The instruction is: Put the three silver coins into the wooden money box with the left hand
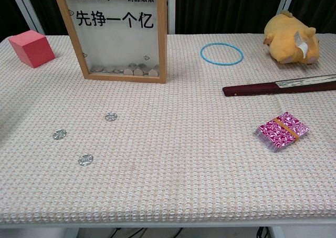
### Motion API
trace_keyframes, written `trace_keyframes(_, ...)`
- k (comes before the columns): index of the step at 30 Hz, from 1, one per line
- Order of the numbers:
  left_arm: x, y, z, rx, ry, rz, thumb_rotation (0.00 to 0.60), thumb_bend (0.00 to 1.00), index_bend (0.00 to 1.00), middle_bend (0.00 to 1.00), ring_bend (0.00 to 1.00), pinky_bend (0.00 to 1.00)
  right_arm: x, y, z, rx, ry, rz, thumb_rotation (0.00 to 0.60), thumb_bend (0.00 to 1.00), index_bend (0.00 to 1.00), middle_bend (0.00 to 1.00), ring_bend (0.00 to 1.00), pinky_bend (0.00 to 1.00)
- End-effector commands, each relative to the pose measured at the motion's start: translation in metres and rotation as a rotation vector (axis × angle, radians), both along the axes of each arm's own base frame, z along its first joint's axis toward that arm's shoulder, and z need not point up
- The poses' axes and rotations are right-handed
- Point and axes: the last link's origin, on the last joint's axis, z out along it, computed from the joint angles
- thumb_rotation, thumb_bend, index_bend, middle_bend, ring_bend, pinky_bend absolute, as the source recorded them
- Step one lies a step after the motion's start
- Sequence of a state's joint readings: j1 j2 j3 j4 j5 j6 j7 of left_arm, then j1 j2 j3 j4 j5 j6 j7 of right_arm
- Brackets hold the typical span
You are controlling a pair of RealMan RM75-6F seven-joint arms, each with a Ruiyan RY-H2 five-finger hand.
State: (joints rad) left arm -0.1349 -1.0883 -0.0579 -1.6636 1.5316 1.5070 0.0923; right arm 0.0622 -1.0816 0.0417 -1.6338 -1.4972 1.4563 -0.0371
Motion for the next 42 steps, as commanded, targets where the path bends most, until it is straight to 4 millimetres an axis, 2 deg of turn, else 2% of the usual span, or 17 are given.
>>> trace_keyframes(1, -0.001, -0.001, 0.000, -0.002, 0.001, 0.001, 0.600, 0.14, 0.13, 0.09, 0.00, 0.00, 0.002, 0.000, 0.000, -0.001, -0.002, 0.006, 0.600, 0.22, 0.00, 0.00, 0.00, 0.00)
trace_keyframes(11, 0.002, -0.005, -0.004, -0.028, 0.001, -0.012, 0.600, 0.14, 0.13, 0.09, 0.00, 0.00, 0.005, 0.000, 0.002, -0.010, -0.017, 0.020, 0.600, 0.22, 0.00, 0.00, 0.00, 0.00)
trace_keyframes(17, 0.017, -0.011, -0.034, -0.172, -0.068, -0.043, 0.600, 0.14, 0.15, 0.10, 0.00, 0.00, 0.005, 0.000, 0.007, -0.037, -0.028, 0.021, 0.600, 0.22, 0.00, 0.00, 0.00, 0.00)
trace_keyframes(23, 0.020, 0.001, -0.066, -0.232, -0.090, -0.072, 0.600, 0.14, 0.16, 0.10, 0.00, 0.00, 0.002, 0.001, 0.011, -0.039, -0.019, 0.009, 0.600, 0.22, 0.00, 0.00, 0.00, 0.00)
trace_keyframes(27, 0.017, 0.014, -0.090, -0.255, -0.012, -0.107, 0.600, 0.14, 0.20, 0.10, 0.00, 0.00, 0.002, 0.003, 0.013, -0.042, -0.016, 0.005, 0.600, 0.22, 0.00, 0.00, 0.00, 0.00)
trace_keyframes(30, 0.015, 0.019, -0.105, -0.293, -0.020, -0.101, 0.600, 0.14, 0.25, 0.10, 0.00, 0.00, 0.002, 0.005, 0.013, -0.046, -0.017, 0.004, 0.600, 0.22, 0.00, 0.00, 0.00, 0.00)
trace_keyframes(42, 0.007, 0.028, -0.147, -0.379, -0.078, -0.089, 0.600, 0.14, 0.30, 0.12, 0.00, 0.00, 0.004, 0.003, 0.009, -0.030, -0.016, 0.006, 0.600, 0.22, 0.00, 0.00, 0.00, 0.00)
